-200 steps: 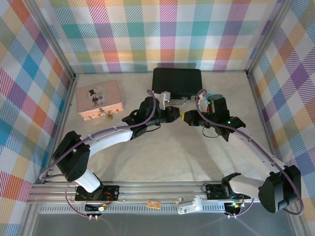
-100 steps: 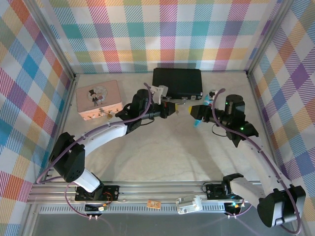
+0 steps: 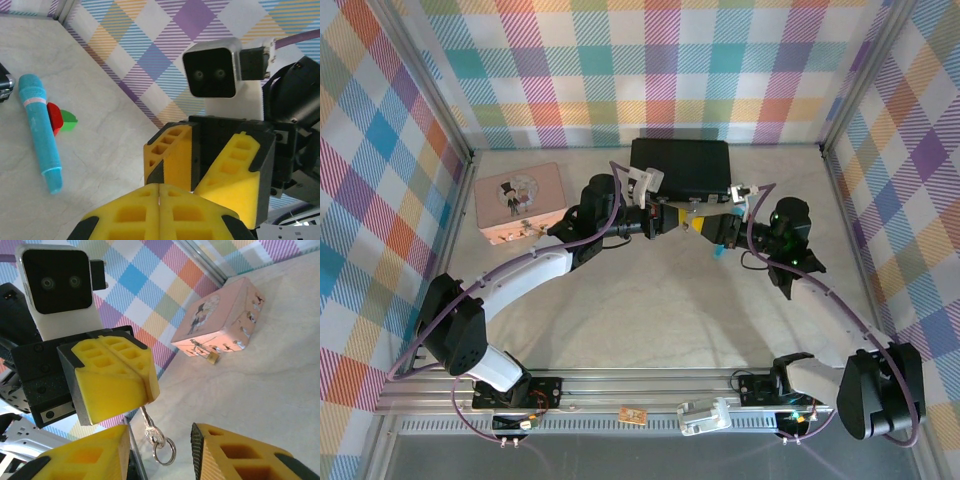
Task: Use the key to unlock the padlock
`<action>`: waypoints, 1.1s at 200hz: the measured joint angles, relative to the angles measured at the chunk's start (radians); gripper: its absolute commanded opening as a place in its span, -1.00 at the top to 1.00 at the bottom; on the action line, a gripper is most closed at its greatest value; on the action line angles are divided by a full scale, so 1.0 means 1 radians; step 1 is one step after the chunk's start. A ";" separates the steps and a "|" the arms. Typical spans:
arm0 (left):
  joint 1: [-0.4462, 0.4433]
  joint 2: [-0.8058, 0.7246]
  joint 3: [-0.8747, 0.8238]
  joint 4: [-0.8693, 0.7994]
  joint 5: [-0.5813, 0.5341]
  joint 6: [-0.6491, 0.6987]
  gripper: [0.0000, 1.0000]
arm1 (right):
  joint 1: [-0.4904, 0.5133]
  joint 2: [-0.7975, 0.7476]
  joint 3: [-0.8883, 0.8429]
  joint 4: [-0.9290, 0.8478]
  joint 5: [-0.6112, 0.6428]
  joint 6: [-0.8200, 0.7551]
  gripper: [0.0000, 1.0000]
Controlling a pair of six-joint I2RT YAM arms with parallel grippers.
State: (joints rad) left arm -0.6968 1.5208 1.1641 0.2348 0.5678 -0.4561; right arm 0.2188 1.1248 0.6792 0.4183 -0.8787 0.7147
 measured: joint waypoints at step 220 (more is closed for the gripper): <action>0.005 0.014 -0.012 0.113 -0.075 -0.126 -0.91 | 0.051 0.031 -0.025 0.034 -0.035 -0.023 1.00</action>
State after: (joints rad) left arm -0.6914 1.5349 1.1519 0.3473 0.4927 -0.5823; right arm 0.2699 1.1557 0.6540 0.4522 -0.9134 0.6922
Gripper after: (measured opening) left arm 0.799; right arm 0.056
